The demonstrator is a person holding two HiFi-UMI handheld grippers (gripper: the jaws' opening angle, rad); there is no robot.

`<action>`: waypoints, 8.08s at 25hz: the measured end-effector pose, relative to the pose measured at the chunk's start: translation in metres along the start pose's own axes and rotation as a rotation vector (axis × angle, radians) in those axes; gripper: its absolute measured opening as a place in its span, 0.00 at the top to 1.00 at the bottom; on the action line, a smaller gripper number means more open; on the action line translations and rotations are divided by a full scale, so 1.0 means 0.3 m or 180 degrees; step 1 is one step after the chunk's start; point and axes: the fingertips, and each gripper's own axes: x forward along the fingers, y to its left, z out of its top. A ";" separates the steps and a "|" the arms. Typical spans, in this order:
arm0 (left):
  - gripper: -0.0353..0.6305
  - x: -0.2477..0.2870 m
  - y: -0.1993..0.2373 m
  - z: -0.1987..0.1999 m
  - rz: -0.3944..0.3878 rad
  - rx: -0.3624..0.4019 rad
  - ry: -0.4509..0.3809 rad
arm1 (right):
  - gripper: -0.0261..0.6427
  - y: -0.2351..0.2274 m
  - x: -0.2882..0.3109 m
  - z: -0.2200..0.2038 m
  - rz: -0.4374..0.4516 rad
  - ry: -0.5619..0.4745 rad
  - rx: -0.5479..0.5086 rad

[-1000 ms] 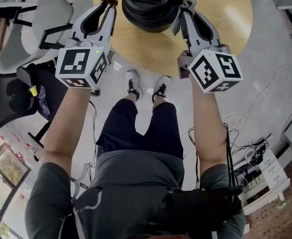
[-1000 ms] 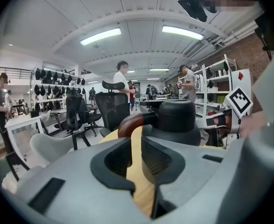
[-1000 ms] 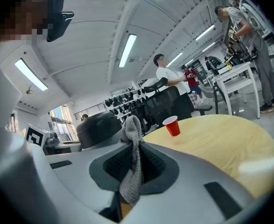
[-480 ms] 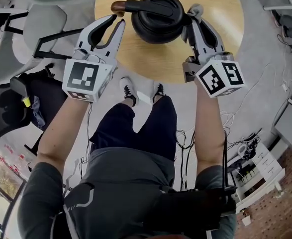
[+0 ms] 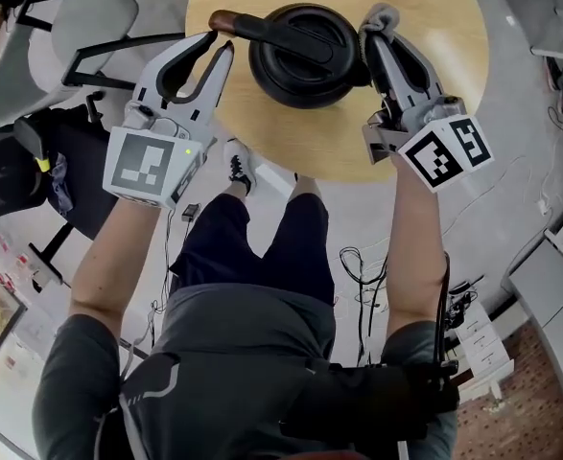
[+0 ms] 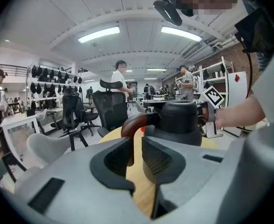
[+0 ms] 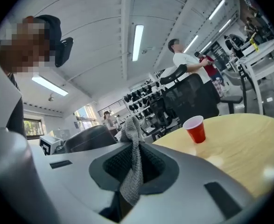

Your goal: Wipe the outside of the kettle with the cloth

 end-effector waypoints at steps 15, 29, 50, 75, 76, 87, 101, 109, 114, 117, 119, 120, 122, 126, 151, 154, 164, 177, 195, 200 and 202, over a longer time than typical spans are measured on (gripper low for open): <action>0.83 0.000 0.003 0.012 0.0380 -0.0228 0.0092 | 0.89 -0.003 0.200 0.011 0.1197 0.0720 0.0243; 0.83 0.000 -0.001 0.032 0.0462 -0.0523 0.0102 | 0.89 0.111 0.362 -0.036 0.2410 0.1825 0.0243; 0.83 0.000 -0.003 0.050 0.0509 -0.0621 -0.0081 | 0.89 0.361 0.423 -0.155 0.3675 0.3147 0.0118; 0.75 0.057 0.044 0.108 -0.0089 0.0348 -0.0169 | 0.89 0.268 0.470 -0.304 0.3801 0.3448 0.0696; 0.75 0.056 0.045 0.106 -0.0093 0.0349 -0.0153 | 0.89 0.268 0.465 -0.303 0.3804 0.3443 0.0658; 0.76 0.045 0.040 0.043 -0.0083 0.0084 0.0143 | 0.89 0.166 0.430 -0.253 0.3322 0.3105 0.0709; 0.79 0.050 0.049 0.005 -0.0157 -0.0064 0.0204 | 0.89 0.008 0.345 -0.187 0.2506 0.2063 0.1051; 0.79 0.062 0.047 0.021 -0.0313 0.0025 0.0045 | 0.89 -0.061 0.244 -0.164 0.2015 0.1452 0.0887; 0.79 0.061 0.046 0.018 -0.0434 0.0080 0.0064 | 0.89 -0.075 0.163 -0.149 0.1711 0.1052 0.0855; 0.79 0.058 0.050 0.013 -0.0493 0.0067 0.0057 | 0.89 -0.082 0.120 -0.155 0.1528 0.0828 0.0824; 0.79 0.054 0.055 0.007 -0.0534 -0.0013 0.0036 | 0.89 -0.080 0.101 -0.162 0.1447 0.0692 0.0804; 0.79 0.052 0.057 0.004 -0.0555 -0.0030 0.0023 | 0.89 -0.074 0.094 -0.160 0.1433 0.0611 0.0784; 0.79 0.047 0.058 -0.002 -0.0585 0.0002 0.0006 | 0.89 -0.070 0.074 -0.159 0.1342 0.0473 0.0766; 0.80 0.038 0.042 -0.016 -0.0663 0.0058 -0.0020 | 0.89 -0.073 0.012 -0.172 0.1077 0.0271 0.0750; 0.91 -0.041 -0.151 -0.082 -0.1009 0.0012 0.0041 | 0.89 0.041 -0.231 -0.307 0.0191 -0.0071 0.0251; 0.93 -0.060 -0.147 -0.098 -0.0939 -0.0108 0.0077 | 0.89 0.070 -0.223 -0.327 0.0180 -0.0046 0.0233; 0.93 -0.065 -0.091 -0.171 -0.1157 0.0041 0.0087 | 0.89 0.131 -0.189 -0.368 -0.0317 -0.0135 -0.0009; 0.93 -0.111 -0.029 -0.200 -0.1630 0.0243 0.0060 | 0.89 0.230 -0.130 -0.443 -0.1260 -0.0204 -0.0369; 0.93 -0.164 0.131 -0.243 -0.1699 0.0271 0.0066 | 0.89 0.285 0.119 -0.460 -0.2623 -0.0429 -0.0281; 0.93 -0.211 0.189 -0.266 -0.1679 0.0207 0.0113 | 0.89 0.274 0.220 -0.403 -0.2829 -0.0579 -0.0231; 0.93 -0.224 0.207 -0.272 -0.1655 0.0195 0.0133 | 0.89 0.268 0.247 -0.379 -0.2898 -0.0636 -0.0245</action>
